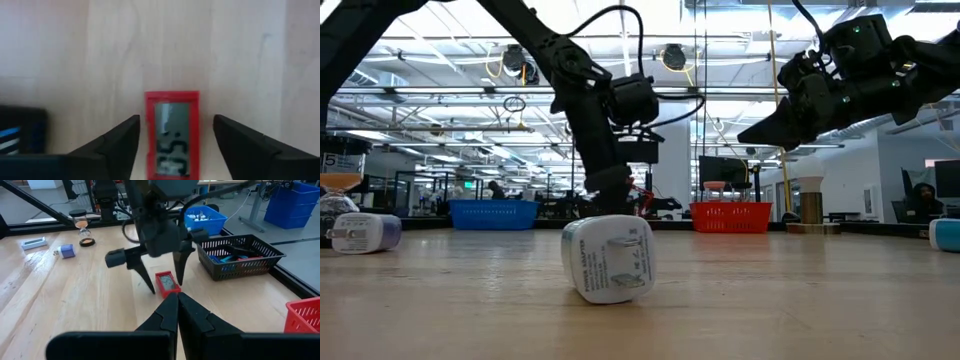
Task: Pick & Place Office items
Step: Put the red digital clock into the black bin
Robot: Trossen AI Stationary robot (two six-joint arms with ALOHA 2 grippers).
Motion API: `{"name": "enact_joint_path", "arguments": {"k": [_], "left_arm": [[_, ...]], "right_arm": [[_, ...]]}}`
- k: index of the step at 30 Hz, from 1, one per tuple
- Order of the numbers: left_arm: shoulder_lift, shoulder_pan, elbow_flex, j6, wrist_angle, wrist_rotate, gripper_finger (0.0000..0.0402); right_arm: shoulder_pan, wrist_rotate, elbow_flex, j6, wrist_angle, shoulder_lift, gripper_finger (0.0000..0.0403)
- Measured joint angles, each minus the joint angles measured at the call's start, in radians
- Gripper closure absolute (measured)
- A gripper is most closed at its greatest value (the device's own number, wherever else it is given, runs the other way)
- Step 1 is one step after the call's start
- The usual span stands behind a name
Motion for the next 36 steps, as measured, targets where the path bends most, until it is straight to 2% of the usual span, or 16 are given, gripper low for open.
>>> {"name": "enact_joint_path", "arguments": {"k": [11,14,18,26,30,36], "left_arm": [[-0.005,0.006,0.002,0.000,-0.058,-0.013,0.0265],[-0.036,0.010,0.004,-0.001,-0.098,-0.026,0.0266],[-0.147,0.028,0.011,-0.012,-0.120,-0.048,0.0266],[-0.325,0.158,0.013,-0.151,-0.080,-0.154,0.0258],[-0.304,0.247,0.013,-0.240,-0.063,-0.145,0.0260],[-0.199,0.341,0.012,-0.347,-0.008,-0.104,0.0260]], "right_arm": [[0.005,-0.018,0.000,-0.006,0.004,0.000,0.0403],[0.005,-0.018,0.000,-0.008,0.004,0.000,0.0403],[0.005,-0.018,0.000,-0.008,0.004,0.000,0.0403],[0.005,-0.018,0.000,-0.008,0.005,0.000,0.0403],[0.005,-0.018,0.000,-0.008,0.009,0.000,0.0403],[0.006,-0.018,0.000,-0.010,0.011,0.000,0.0403]]}}
